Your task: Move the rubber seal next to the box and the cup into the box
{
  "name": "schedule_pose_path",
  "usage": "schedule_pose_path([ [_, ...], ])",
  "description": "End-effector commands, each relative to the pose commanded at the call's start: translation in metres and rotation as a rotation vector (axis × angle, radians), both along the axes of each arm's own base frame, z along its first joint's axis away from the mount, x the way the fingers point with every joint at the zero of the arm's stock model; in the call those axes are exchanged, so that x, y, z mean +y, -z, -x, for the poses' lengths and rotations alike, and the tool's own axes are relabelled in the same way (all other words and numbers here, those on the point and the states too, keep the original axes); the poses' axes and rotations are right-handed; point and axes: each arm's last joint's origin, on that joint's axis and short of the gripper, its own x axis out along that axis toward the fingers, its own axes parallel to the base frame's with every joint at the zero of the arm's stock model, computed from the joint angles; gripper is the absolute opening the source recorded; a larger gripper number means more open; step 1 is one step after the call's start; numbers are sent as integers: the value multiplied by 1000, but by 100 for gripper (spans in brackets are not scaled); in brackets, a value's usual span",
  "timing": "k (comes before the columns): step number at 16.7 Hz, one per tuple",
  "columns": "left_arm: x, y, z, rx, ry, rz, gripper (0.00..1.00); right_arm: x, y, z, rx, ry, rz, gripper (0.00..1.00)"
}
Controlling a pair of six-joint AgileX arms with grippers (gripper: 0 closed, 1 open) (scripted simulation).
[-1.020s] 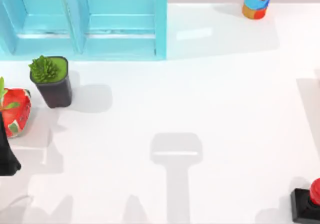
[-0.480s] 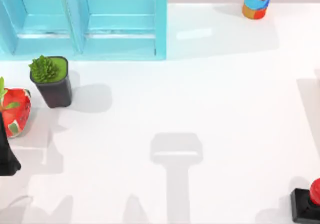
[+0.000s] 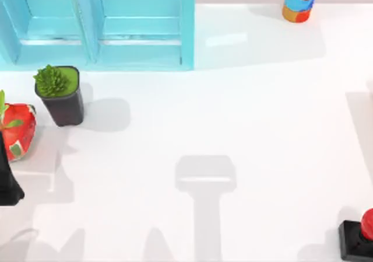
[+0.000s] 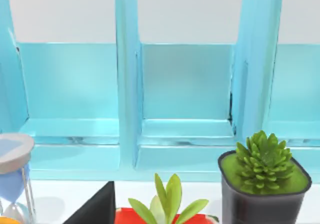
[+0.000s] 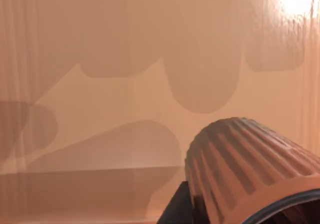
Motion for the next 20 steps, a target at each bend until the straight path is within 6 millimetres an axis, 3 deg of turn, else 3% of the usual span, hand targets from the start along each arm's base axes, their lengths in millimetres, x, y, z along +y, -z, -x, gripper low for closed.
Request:
schedule_pose_path([
  [7,0,0,0,0,0,0,100,-2,34,-18,76,-20,-17,0],
  [11,0,0,0,0,0,0,100,-2,34,-18,77,-19,-17,0],
  [20,0,0,0,0,0,0,100,-2,34,-18,77,-19,-17,68],
])
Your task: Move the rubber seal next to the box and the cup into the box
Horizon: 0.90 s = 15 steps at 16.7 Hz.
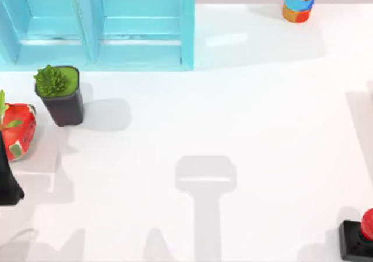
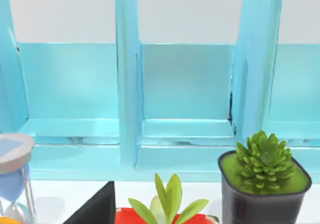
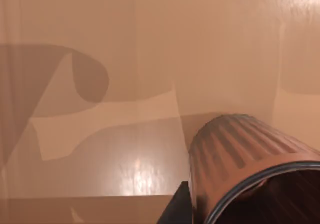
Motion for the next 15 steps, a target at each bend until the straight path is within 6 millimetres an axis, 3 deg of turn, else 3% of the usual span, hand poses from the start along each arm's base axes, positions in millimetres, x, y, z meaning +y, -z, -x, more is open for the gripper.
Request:
schedule_pose_path([
  [4,0,0,0,0,0,0,100,0,0,0,0,0,0,98],
  [15,0,0,0,0,0,0,100,-2,-3,-1,-11,2,1,100],
])
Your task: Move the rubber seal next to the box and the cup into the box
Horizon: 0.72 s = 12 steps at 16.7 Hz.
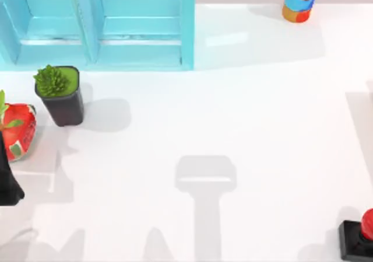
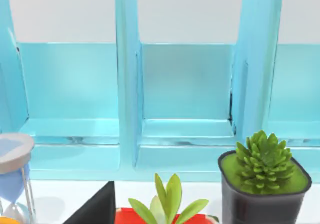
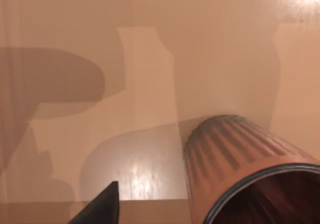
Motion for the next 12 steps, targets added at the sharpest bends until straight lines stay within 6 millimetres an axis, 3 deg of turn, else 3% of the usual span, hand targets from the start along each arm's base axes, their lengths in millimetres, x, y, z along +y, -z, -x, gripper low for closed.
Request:
schedule_pose_path([
  [2,0,0,0,0,0,0,100,-8,-13,-7,-58,-1,17,100],
  [5,0,0,0,0,0,0,100,-21,-59,-24,-231,-26,100,100],
  [8,0,0,0,0,0,0,100,-25,-96,-27,-297,-41,136,100],
  [12,0,0,0,0,0,0,100,-15,-102,-12,-147,-14,58,100],
])
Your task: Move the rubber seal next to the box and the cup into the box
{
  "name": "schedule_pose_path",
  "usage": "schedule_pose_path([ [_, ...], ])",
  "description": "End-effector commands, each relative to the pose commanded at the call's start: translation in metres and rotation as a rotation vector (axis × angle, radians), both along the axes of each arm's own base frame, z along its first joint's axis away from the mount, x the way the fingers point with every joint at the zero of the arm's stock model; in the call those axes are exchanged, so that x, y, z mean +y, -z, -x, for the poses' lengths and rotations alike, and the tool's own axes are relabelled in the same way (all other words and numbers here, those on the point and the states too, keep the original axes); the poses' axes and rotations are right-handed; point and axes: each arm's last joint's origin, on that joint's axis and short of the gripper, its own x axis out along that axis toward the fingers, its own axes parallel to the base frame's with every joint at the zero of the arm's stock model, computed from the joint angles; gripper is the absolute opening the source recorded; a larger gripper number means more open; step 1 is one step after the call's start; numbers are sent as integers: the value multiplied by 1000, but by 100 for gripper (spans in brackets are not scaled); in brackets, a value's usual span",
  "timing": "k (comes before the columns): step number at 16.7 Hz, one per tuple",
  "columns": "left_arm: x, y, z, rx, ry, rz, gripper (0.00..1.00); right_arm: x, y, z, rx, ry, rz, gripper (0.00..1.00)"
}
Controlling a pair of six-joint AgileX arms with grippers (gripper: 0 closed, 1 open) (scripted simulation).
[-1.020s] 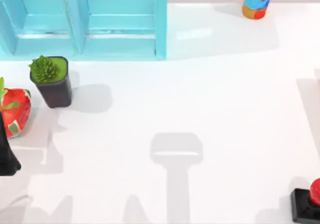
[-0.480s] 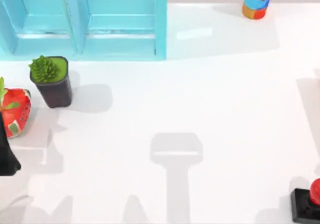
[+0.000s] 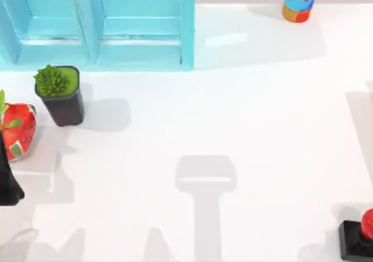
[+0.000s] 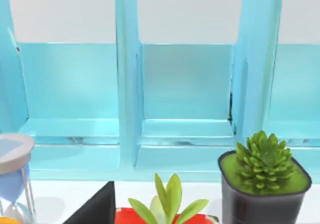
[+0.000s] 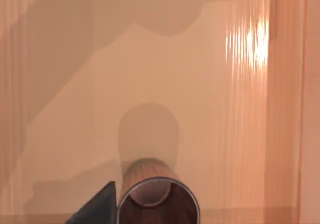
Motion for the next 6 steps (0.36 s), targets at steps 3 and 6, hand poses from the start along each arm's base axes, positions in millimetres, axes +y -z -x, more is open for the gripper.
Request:
schedule_pose_path([
  [3,0,0,0,0,0,0,100,11,3,9,120,12,-49,100],
  [6,0,0,0,0,0,0,100,17,5,13,157,13,-59,100],
])
